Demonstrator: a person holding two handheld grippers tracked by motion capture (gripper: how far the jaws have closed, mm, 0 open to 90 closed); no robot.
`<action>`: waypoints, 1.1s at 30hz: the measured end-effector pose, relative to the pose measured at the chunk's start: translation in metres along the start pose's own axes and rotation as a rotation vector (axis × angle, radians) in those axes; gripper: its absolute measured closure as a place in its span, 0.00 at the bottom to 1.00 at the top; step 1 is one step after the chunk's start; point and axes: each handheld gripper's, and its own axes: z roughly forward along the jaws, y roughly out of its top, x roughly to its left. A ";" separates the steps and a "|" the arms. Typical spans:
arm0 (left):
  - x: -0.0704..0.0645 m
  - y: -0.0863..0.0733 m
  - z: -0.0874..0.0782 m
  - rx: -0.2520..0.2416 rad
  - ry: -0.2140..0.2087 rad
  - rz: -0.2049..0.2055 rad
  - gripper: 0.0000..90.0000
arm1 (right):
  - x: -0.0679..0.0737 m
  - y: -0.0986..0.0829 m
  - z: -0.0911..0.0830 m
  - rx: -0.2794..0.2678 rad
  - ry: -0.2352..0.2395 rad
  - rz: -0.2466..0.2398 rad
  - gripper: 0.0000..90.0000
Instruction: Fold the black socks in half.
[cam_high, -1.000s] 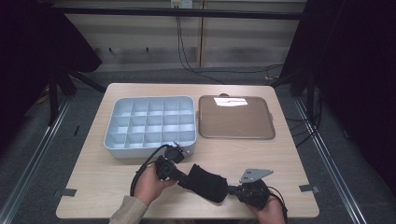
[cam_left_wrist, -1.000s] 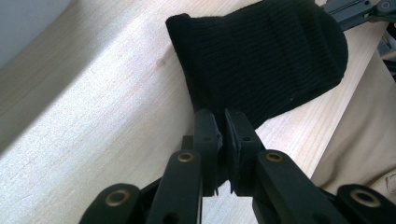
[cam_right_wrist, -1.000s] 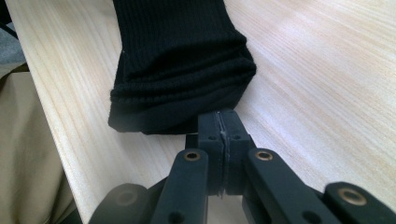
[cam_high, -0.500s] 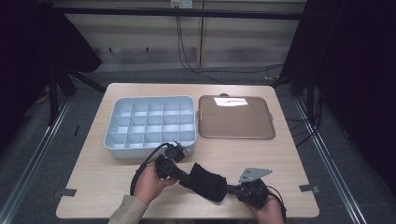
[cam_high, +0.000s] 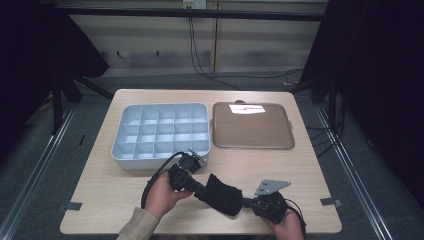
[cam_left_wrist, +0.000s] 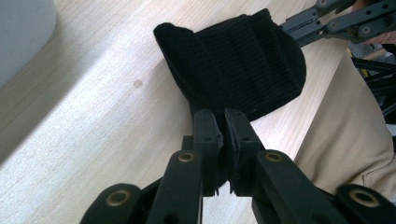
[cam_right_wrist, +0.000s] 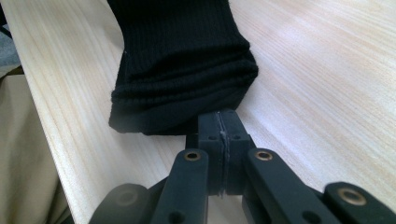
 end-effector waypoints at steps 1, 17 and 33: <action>0.000 0.000 0.000 0.000 0.000 0.000 0.94 | 0.000 0.000 0.000 0.000 0.000 0.000 0.99; -0.009 0.009 0.000 0.012 -0.006 0.018 0.94 | 0.001 0.001 0.001 0.000 0.000 0.004 0.99; -0.018 0.017 0.005 0.046 -0.024 0.042 0.95 | 0.002 0.001 0.002 -0.004 -0.002 0.015 0.99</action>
